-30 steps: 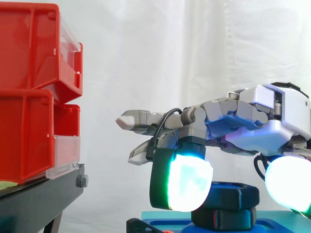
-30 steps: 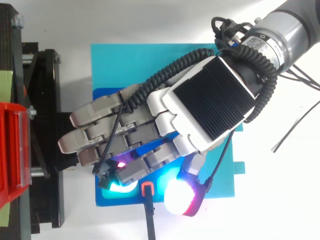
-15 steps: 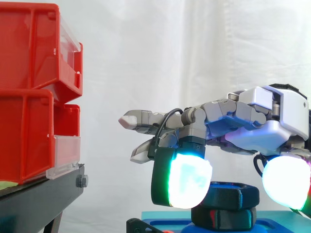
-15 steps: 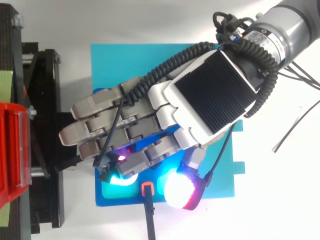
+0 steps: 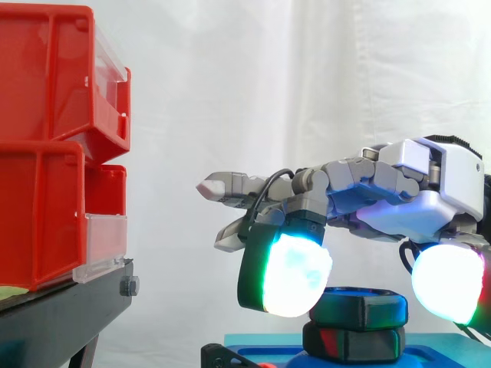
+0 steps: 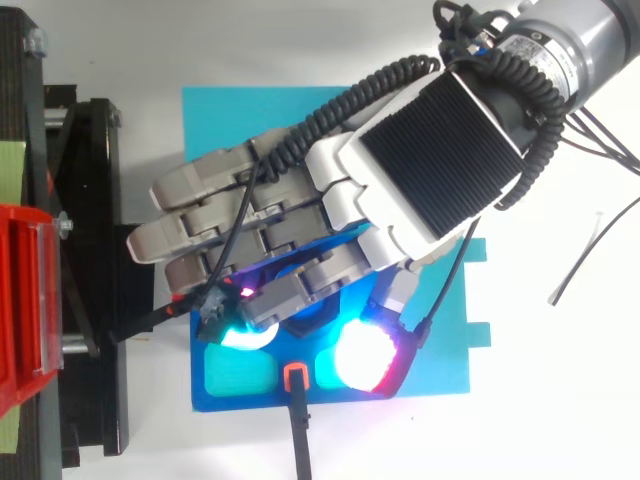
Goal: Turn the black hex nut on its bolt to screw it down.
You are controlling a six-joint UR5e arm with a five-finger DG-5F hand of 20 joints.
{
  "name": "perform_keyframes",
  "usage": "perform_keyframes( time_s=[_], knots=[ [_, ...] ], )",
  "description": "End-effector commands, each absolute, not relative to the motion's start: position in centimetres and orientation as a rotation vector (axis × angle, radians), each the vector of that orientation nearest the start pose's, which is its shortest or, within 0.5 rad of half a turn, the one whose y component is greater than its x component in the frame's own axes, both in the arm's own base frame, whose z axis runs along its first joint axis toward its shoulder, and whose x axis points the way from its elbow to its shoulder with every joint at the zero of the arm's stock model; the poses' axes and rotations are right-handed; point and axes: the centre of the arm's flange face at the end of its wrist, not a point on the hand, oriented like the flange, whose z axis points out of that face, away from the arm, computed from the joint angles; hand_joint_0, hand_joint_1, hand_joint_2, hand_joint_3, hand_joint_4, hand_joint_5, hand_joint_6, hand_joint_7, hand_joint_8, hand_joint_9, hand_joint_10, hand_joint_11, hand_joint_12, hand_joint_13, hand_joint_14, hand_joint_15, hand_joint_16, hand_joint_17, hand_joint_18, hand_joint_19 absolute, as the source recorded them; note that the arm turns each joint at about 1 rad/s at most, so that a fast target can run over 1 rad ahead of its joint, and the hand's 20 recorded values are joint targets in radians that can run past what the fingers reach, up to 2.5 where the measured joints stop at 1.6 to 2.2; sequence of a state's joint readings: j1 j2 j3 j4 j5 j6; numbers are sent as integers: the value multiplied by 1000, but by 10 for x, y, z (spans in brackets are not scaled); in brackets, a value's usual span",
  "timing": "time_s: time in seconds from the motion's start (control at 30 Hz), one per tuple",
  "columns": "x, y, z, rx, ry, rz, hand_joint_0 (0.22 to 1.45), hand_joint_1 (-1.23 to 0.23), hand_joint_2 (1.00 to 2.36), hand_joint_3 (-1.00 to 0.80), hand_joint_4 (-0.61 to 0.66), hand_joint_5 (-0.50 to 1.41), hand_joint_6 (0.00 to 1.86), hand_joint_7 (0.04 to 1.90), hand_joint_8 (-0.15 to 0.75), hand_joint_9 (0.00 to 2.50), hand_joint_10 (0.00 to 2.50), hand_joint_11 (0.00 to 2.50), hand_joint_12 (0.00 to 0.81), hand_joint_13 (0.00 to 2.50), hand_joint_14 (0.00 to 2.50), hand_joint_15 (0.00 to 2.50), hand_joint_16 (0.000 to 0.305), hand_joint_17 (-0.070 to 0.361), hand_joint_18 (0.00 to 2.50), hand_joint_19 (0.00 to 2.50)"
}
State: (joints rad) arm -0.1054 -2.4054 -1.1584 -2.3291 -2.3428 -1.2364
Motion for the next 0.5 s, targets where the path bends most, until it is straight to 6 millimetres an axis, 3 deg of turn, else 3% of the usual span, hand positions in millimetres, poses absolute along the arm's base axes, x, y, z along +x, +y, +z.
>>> perform_keyframes(
  time_s=[0.0, 0.47],
  knots=[
    [764, -151, 221, -426, 1253, 647, 499, -454, 1000, -500, 254, -118, 585, 1062, 313, 483, 5, 219, 359, 158, 0, 0, 46, 105, 0, 116],
    [762, -164, 224, -437, 1236, 634, 498, -454, 1000, -500, 250, -120, 591, 1053, 314, 482, 5, 209, 359, 158, 0, 0, 47, 105, 0, 123]
  ],
)
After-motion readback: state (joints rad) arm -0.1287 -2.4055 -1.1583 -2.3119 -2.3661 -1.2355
